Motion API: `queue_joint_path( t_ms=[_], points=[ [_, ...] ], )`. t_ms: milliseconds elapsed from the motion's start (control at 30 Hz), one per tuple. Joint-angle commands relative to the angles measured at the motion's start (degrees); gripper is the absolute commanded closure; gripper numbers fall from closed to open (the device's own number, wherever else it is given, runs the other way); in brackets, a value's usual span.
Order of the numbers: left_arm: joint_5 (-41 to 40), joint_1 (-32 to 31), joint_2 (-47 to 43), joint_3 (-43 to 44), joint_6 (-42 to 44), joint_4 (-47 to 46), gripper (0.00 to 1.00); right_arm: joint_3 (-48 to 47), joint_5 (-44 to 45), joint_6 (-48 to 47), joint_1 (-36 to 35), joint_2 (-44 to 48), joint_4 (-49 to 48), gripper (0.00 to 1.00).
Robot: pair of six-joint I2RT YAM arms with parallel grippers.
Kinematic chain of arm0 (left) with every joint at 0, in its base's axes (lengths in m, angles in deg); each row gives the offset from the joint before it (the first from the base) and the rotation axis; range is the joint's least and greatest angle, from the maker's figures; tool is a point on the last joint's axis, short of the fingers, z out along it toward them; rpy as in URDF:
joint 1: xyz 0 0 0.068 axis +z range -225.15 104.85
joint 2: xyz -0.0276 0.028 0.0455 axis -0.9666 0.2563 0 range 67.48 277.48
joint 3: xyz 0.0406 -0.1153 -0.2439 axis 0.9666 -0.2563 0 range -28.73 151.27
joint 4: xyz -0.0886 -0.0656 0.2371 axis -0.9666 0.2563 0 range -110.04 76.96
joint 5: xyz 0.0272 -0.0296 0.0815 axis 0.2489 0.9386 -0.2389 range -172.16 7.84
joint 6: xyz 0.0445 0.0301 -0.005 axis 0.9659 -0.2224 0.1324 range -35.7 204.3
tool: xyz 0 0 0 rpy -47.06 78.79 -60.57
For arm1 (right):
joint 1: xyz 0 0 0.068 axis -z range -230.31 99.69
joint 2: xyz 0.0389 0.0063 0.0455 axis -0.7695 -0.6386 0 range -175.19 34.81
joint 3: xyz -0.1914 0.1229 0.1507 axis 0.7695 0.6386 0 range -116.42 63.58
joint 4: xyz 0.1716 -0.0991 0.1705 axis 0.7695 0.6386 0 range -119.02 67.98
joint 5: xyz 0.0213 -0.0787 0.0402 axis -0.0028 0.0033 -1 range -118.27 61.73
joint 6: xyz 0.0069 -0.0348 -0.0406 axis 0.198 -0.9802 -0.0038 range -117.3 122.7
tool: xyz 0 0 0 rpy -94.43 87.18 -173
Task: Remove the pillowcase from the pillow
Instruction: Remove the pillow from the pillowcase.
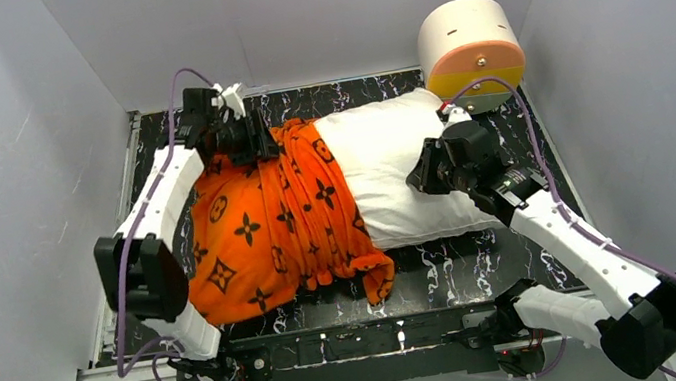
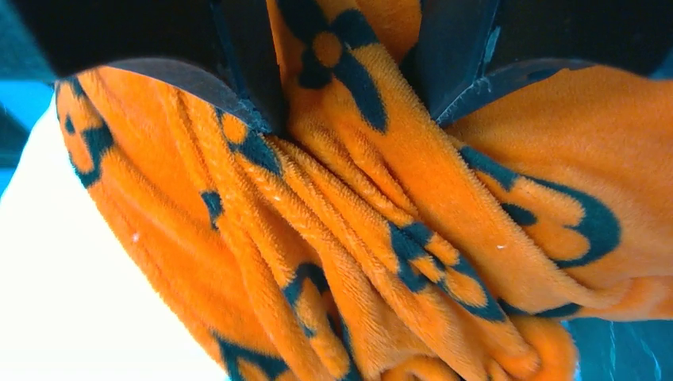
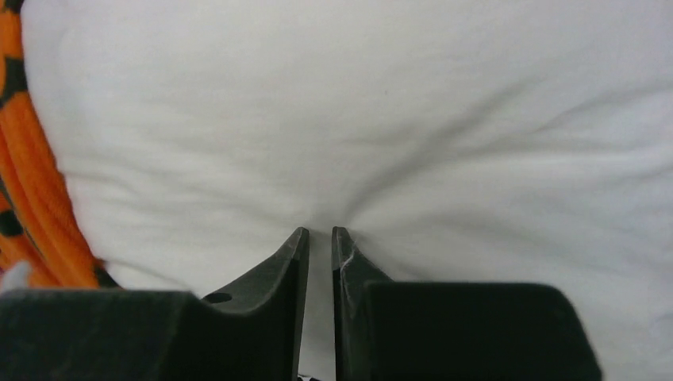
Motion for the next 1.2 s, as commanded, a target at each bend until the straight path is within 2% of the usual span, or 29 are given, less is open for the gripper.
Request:
queue_joint_path(
  t_ms=[0,67,167,267,367,467,567,633,767,833,967,1033,1100,1167],
  points=[
    [-1.3,-2.6,6.4,10.8,-1.3,-4.4,0.42,-1.5,1.8,-1.8,-0.4,2.4,2.4,0.72],
    [-5.5,-2.6,5.4,12.0,-0.7,-3.7,0.35,-0.4,2.2,-2.2,-0.4,3.9,2.6,0.68],
    [-13.1,-2.6,0.5,9.4,-0.1,-5.1,0.18,0.5,-2.1,-3.9,-0.4,5.7,1.3,0.63],
    [-17.9,-2.6,-5.6,6.5,0.3,-5.3,0.12,1.7,-8.3,-4.6,-0.4,7.3,-1.8,0.56],
    [-19.2,-2.6,-13.4,2.4,-0.2,-4.1,0.07,2.6,-10.2,-4.7,-0.4,7.7,-4.2,0.43],
    [-16.2,-2.7,-23.2,-5.4,-3.0,-4.6,0.02,1.8,-6.4,-4.8,-0.4,5.4,-2.3,0.34],
    [-10.9,-2.8,-31.4,-12.3,-4.8,-3.0,0.02,-0.2,1.5,-3.5,-0.5,2.7,1.7,0.32],
    [-6.3,-2.9,-35.7,-16.1,-6.1,-1.2,0.02,-0.5,2.7,-3.6,-0.5,3.2,1.9,0.29],
    [14.2,-2.9,-40.7,-23.2,-5.6,-1.2,0.03,-0.1,1.5,-3.3,-0.5,7.7,-1.1,0.25],
    [19.7,-2.9,-41.8,-26.6,-6.7,-1.1,0.05,-1.2,8.3,-1.9,-0.5,9.8,0.8,0.22],
    [17.3,-5.6,-45.1,-30.4,-7.7,0.0,0.05,-2.0,30.1,2.3,-0.4,12.3,8.4,0.11],
    [13.6,-8.9,-45.9,-31.4,-9.9,-0.4,0.05,-1.1,37.1,3.8,-0.3,11.5,11.2,0.08],
    [8.7,-14.0,-45.5,-32.7,-11.9,-1.8,0.03,0.4,37.7,3.1,0.1,9.1,11.3,0.05],
    [3.7,-20.8,-43.4,-33.4,-13.4,-2.8,0.02,0.8,30.5,1.4,1.5,4.9,9.5,0.05]
  ],
)
